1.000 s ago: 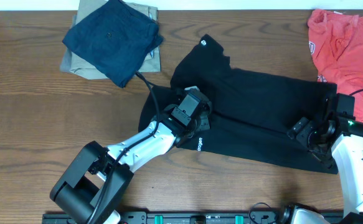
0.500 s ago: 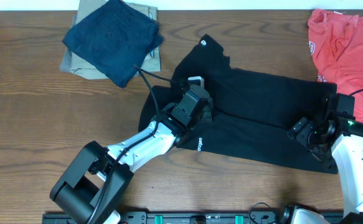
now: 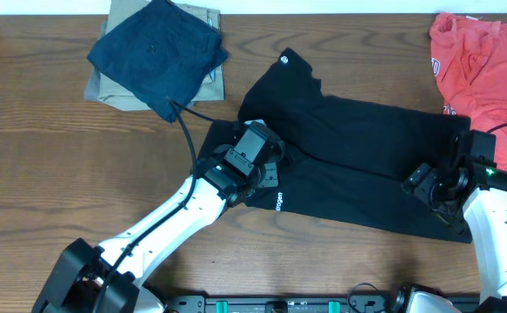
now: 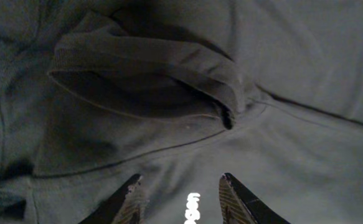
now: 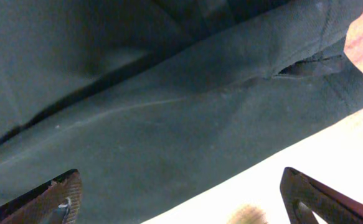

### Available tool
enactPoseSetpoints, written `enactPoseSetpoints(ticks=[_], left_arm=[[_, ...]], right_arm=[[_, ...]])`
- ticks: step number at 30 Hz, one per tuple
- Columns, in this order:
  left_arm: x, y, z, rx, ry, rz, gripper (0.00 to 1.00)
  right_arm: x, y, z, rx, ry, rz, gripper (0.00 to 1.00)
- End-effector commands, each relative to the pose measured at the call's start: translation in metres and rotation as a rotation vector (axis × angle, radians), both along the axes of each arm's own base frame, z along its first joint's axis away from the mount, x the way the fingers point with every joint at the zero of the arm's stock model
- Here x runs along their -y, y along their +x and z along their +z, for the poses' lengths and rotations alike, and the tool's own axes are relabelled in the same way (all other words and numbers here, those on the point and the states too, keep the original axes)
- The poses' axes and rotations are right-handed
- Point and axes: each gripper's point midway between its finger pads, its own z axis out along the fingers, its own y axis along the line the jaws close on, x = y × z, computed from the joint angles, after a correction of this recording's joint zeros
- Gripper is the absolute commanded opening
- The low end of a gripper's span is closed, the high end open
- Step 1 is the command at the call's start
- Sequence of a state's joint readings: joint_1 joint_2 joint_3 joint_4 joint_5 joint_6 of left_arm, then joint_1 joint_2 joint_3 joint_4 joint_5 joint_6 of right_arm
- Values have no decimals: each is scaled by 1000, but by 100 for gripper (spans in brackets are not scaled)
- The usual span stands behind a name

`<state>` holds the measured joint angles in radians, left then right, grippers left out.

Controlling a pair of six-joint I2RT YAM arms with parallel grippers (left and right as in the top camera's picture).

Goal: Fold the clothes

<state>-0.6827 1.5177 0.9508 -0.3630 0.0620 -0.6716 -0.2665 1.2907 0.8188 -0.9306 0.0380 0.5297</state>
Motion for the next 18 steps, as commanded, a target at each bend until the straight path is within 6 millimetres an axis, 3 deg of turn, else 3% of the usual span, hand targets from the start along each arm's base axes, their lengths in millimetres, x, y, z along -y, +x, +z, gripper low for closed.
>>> enactPoseSetpoints(ticks=[1,10,18], left_arm=[[1,-1,-10,-67,-21,69,41],[4,-2,-61,-190,1,154,41],[7,19,-59,-133,-39,166,29]], right_arm=[[0,6,4,23,12,10,99],[0,5,4,20,10,26,99],[0,5,4,20,9,26,99]])
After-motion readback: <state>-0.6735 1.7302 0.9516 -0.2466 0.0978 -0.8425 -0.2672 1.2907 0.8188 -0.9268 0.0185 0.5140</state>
